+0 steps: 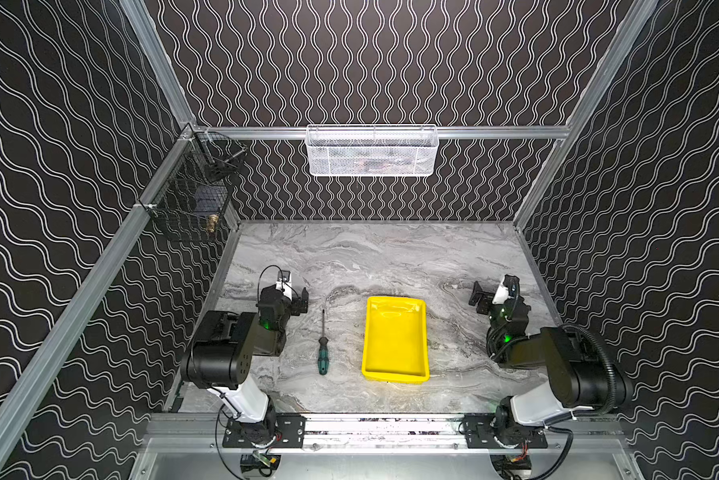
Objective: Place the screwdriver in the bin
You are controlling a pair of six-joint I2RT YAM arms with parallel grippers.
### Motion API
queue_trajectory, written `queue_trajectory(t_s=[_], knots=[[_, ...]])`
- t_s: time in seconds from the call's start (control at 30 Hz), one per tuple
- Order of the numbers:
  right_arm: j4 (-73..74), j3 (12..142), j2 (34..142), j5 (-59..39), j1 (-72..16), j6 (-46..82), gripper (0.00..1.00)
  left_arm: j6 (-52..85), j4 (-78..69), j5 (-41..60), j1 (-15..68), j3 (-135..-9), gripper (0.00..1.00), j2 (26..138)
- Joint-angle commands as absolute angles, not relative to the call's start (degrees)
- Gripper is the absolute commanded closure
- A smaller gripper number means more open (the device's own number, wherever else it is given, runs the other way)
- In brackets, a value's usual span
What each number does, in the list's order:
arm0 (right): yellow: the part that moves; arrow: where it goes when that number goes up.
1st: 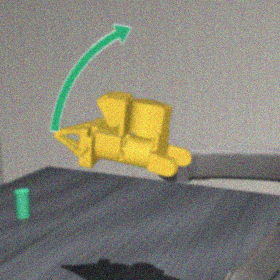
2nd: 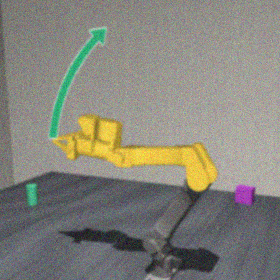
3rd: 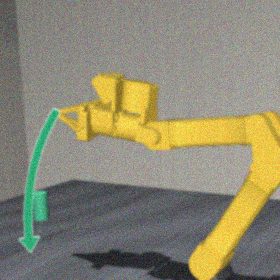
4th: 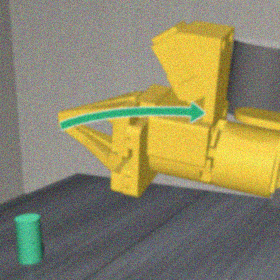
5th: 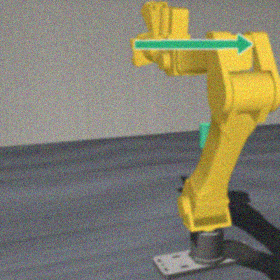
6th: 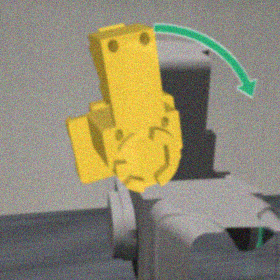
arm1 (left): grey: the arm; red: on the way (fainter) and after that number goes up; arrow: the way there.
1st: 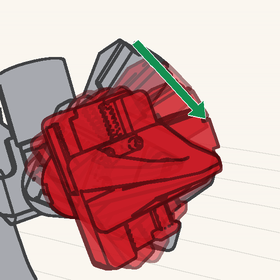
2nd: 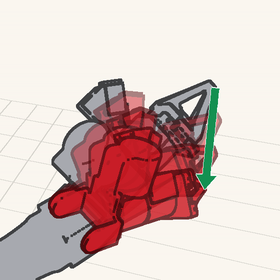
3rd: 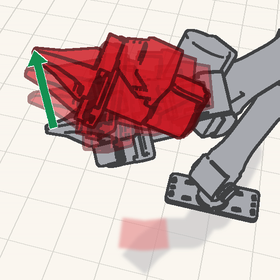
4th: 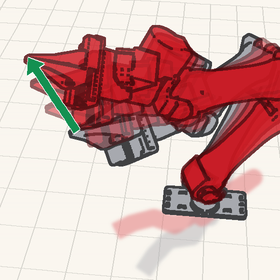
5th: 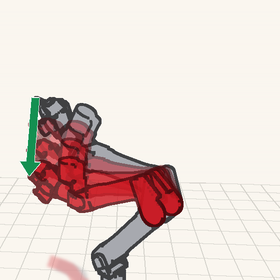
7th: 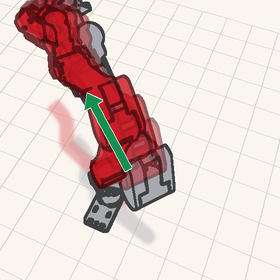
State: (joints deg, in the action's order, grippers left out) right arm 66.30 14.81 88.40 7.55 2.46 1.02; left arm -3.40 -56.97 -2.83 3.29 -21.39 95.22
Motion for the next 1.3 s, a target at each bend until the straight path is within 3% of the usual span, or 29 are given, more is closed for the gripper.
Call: queue_trajectory(t_s=[0.0, 1.07, 1.13, 1.27], knots=[[68.12, 15.03, 88.48, 7.21, 2.46, 0.87, 0.01, -4.12, -58.62, -3.16, 3.25, -21.36, 0.01, 95.01], [68.1, 15.07, 88.48, 7.04, 2.46, 0.97, 0.0, -3.92, -58.63, -3.65, 3.18, -21.28, 0.01, 94.62], [68.02, 15.04, 88.32, 6.95, 2.46, 0.83, 0.0, -4.14, -55.43, -7.47, 4.67, -21.17, 0.01, 89.92], [68.45, 14.92, 88.12, 7.49, 2.46, 0.79, 0.0, 3.8, -28.72, -17.42, 7.01, -27.73, 0.01, 74.66]])
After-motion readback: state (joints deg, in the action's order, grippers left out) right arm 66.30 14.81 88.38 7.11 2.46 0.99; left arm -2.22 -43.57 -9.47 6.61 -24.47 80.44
